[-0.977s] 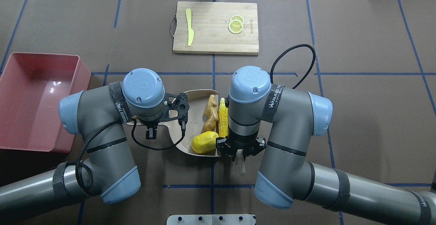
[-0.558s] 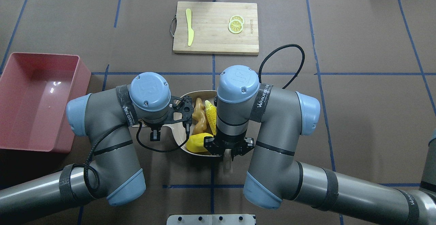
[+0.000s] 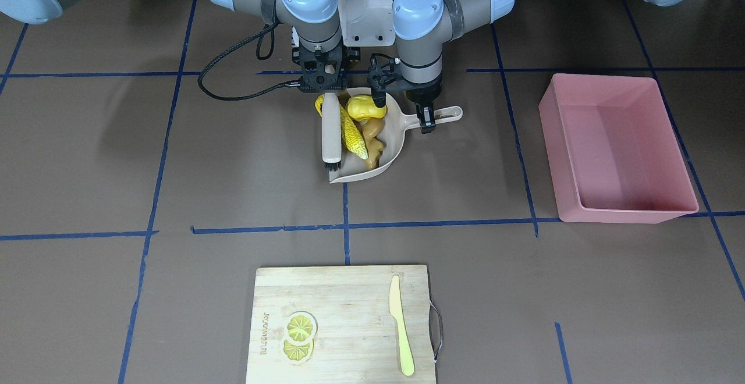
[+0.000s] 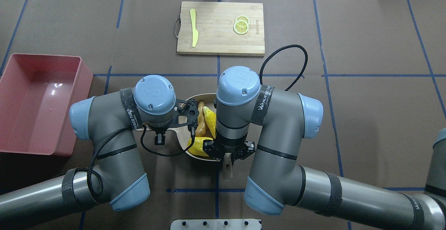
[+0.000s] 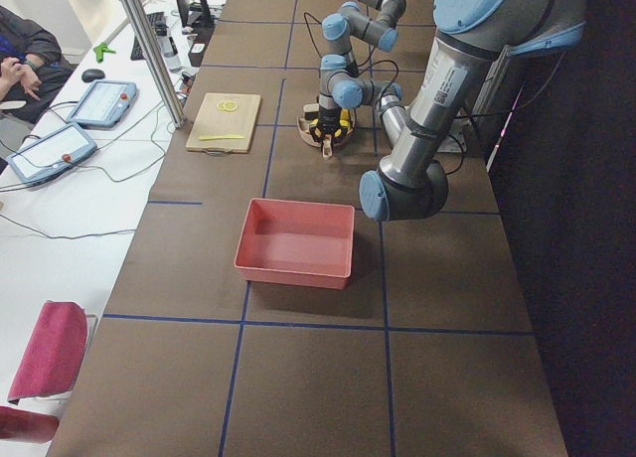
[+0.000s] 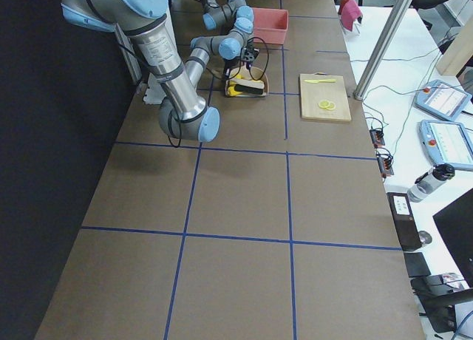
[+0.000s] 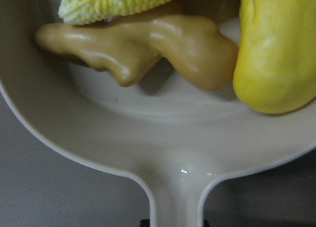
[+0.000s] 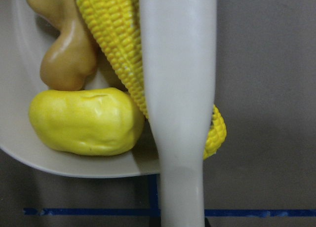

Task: Sweep and dump trash into bin
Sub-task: 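Sweep the corn, potato and ginger into the dustpan with the right gripper's brush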

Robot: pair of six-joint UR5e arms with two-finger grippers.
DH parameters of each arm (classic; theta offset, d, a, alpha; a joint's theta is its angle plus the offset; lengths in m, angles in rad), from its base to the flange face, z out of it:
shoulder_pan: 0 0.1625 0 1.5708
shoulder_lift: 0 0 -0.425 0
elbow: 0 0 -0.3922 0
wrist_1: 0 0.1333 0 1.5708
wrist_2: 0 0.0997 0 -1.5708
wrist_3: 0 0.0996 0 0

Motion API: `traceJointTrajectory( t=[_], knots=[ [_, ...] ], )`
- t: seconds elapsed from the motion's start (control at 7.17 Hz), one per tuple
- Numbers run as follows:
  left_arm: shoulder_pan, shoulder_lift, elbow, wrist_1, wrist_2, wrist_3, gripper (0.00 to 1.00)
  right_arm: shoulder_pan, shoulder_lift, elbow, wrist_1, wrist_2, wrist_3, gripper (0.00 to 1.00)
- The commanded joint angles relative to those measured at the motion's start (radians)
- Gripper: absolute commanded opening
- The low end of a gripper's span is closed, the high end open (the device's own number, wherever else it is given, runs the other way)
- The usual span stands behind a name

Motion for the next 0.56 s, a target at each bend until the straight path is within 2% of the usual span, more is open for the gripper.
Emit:
traceJointTrajectory(
  t=[0.0, 0.28, 0.42],
  knots=[
    [0.007, 0.007, -0.001, -0.056, -0.004, 0.001, 0.00, 0.005, -0.003, -0.002, 0.000, 0.000, 0.000, 0.00],
    [0.010, 0.026, 0.008, -0.144, -0.013, -0.014, 0.00, 0.028, -0.006, 0.009, 0.000, 0.006, -0.002, 0.00],
    [0.010, 0.041, 0.015, -0.179, -0.068, -0.019, 0.00, 0.046, -0.006, 0.021, -0.001, 0.014, -0.002, 0.00]
  ],
)
